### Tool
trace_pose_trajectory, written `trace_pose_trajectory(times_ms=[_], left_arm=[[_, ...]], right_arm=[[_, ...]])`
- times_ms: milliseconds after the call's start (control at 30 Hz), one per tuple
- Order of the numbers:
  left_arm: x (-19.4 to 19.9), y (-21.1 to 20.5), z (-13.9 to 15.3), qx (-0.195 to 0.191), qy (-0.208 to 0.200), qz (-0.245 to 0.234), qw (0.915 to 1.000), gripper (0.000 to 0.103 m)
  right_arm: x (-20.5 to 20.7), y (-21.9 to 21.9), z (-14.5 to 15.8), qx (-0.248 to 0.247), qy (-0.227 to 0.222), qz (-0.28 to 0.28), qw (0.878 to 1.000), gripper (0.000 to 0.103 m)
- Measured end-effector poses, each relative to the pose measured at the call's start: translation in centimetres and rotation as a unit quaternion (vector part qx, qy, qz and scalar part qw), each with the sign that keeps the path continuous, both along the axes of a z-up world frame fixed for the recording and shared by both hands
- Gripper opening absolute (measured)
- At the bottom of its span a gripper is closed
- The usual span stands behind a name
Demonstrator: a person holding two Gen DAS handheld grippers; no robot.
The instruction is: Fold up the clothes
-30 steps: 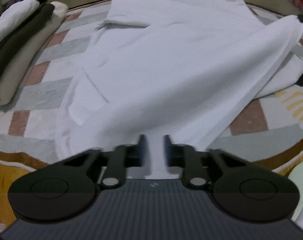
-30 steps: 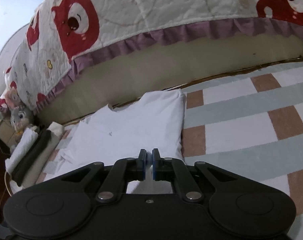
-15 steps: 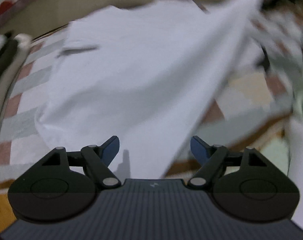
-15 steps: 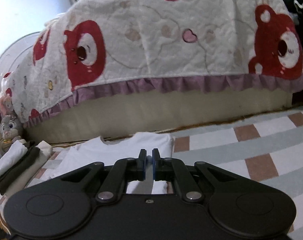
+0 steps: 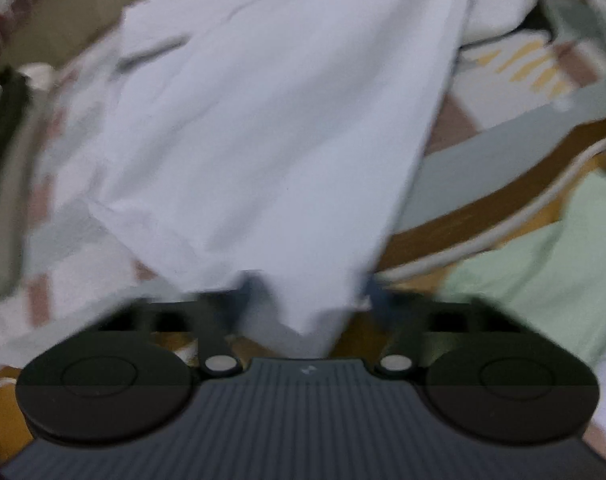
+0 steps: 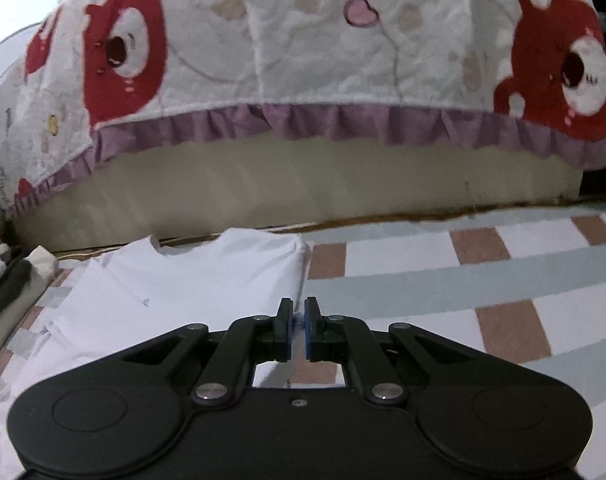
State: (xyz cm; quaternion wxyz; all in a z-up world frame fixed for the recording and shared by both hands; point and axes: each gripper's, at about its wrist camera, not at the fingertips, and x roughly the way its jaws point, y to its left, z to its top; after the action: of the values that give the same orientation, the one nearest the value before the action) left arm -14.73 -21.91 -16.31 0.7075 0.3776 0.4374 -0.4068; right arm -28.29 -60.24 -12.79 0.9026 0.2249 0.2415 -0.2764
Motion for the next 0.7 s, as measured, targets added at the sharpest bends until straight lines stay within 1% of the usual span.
trace_pose_trajectory(times_ms=[33, 100, 133, 167, 200, 267, 367, 467, 533, 633, 700], left_arm=[[0.1, 0.3, 0.1, -0.003, 0.006, 0.001, 1.0000, 0.011], [-0.2, 0.3, 0.2, -0.005, -0.004, -0.001, 1.0000, 0.006], [-0.3, 0.4, 0.4, -0.008, -0.019, 0.005, 0.9998, 0.004], [-0.2, 0.4, 0.9, -0.016, -0.051, 0.017, 0.9984, 0.004], [0.1, 0.5, 1.6, -0.031, -0.092, 0.026, 0.9949, 0.004], [1.9, 0.6, 3.0, -0.054, -0.140, 0.051, 0.9874, 0.004], [6.1, 0.8, 5.3, -0.089, -0.154, 0.106, 0.9783, 0.004], [10.4, 0.5, 6.6, -0.112, -0.179, 0.139, 0.9674, 0.004], [13.4, 0.1, 6.9, -0.129, -0.183, 0.162, 0.9613, 0.005], [16.7, -0.5, 6.1, -0.156, -0.163, 0.190, 0.9555, 0.007], [18.0, 0.4, 5.3, -0.181, -0.124, 0.218, 0.9511, 0.008]], right_arm=[[0.1, -0.3, -0.3, 0.005, 0.002, -0.002, 1.000, 0.005], [0.0, -0.4, -0.4, 0.014, 0.004, -0.002, 1.000, 0.006], [-0.1, -0.5, -0.4, 0.018, 0.001, -0.001, 1.000, 0.006], [-0.2, -0.5, -0.4, 0.021, -0.003, 0.000, 1.000, 0.006], [-0.3, -0.4, -0.2, 0.023, -0.010, 0.005, 1.000, 0.006], [-0.4, 0.2, 0.4, 0.007, -0.033, 0.028, 0.999, 0.006], [-0.2, 1.1, 1.5, -0.010, -0.053, 0.050, 0.997, 0.006], [0.0, 1.2, 1.5, -0.011, -0.047, 0.045, 0.998, 0.006], [0.1, 0.5, 0.7, 0.002, -0.030, 0.029, 0.999, 0.006], [0.3, -0.2, -0.4, 0.019, -0.007, 0.012, 1.000, 0.006], [0.7, -0.4, -1.1, 0.021, 0.009, 0.009, 1.000, 0.006]])
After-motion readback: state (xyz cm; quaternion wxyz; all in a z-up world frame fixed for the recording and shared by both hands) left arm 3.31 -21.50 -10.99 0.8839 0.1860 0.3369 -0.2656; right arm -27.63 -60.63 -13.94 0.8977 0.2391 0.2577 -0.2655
